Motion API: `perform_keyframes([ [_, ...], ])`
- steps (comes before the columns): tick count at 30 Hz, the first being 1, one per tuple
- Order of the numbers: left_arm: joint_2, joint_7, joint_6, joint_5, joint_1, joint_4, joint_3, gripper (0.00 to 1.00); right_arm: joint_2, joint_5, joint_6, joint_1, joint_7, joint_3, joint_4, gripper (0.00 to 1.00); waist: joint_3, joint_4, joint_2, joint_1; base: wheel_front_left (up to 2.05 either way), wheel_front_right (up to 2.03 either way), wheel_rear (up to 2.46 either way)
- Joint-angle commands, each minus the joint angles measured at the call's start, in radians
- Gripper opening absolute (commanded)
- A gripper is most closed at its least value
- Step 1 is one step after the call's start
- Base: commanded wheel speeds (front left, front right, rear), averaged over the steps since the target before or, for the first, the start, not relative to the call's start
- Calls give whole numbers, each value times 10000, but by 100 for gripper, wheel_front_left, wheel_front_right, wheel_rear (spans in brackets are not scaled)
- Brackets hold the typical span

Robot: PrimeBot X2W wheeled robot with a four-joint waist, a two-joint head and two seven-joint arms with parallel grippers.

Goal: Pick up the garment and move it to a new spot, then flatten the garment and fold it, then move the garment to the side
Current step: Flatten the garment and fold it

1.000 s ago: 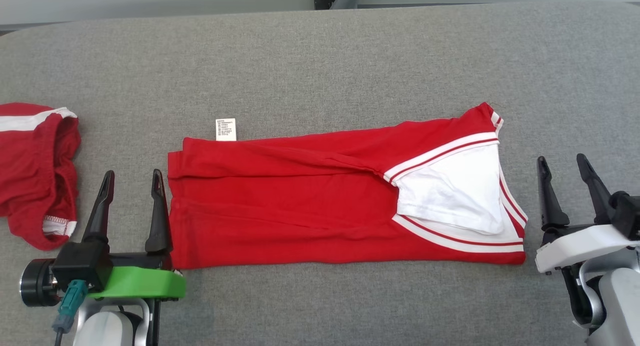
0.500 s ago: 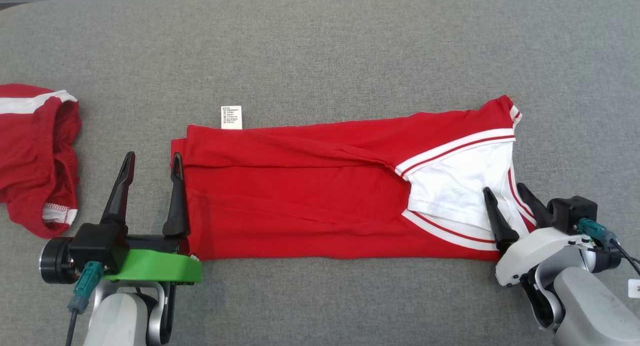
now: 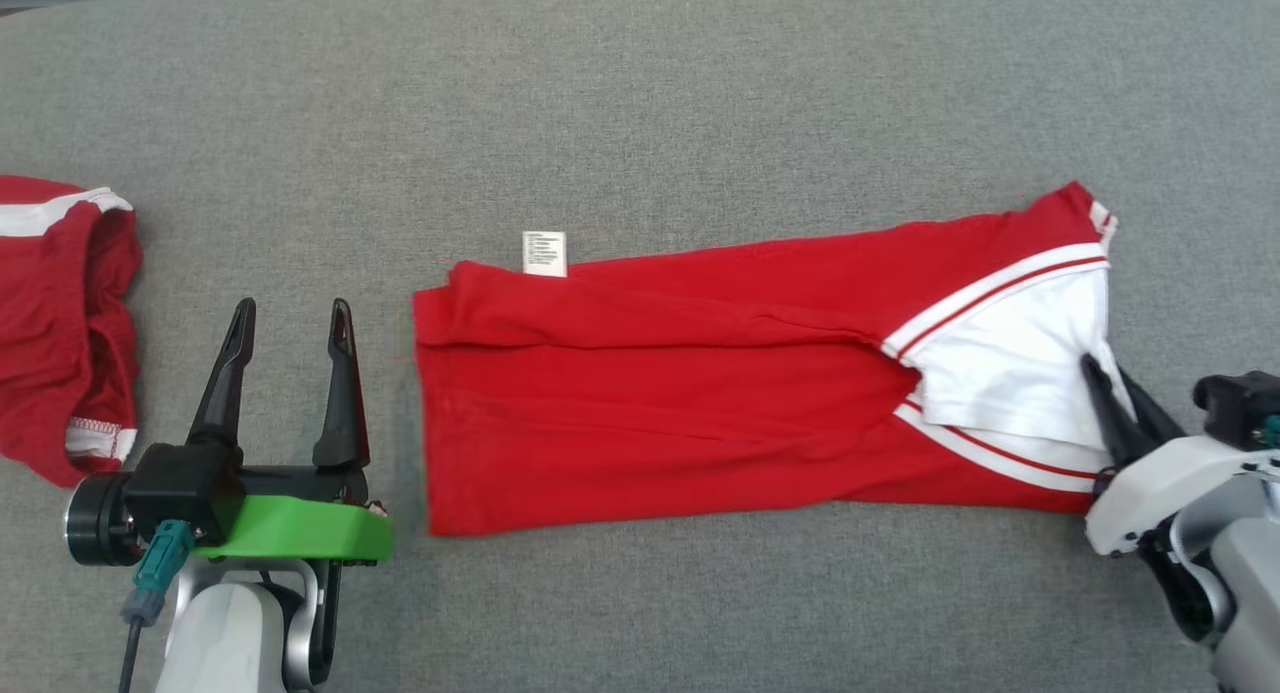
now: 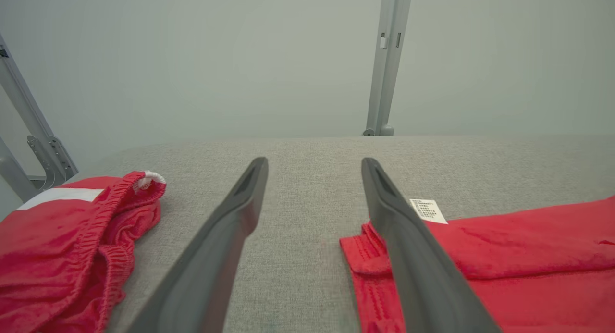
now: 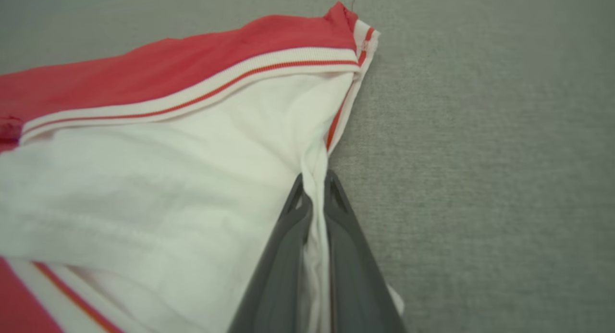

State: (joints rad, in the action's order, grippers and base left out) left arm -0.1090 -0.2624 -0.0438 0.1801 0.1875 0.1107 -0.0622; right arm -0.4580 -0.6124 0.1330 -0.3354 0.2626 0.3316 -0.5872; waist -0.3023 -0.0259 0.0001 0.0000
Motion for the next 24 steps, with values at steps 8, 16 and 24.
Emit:
perform_keyframes([
  [8,50,-22,-158,-208,64,1,125,100,-816,509,-31,426,31,-1010,391,0,31,173,-1,0,0,0,0],
  [16,93,-22,-241,-278,-56,28,236,100,-592,1627,-31,190,-33,-507,3080,0,172,344,-1,0,0,0,0],
  [24,173,-22,-339,-301,72,63,195,100,1252,2453,-27,-224,-1678,621,6079,0,278,322,-1,0,0,0,0],
])
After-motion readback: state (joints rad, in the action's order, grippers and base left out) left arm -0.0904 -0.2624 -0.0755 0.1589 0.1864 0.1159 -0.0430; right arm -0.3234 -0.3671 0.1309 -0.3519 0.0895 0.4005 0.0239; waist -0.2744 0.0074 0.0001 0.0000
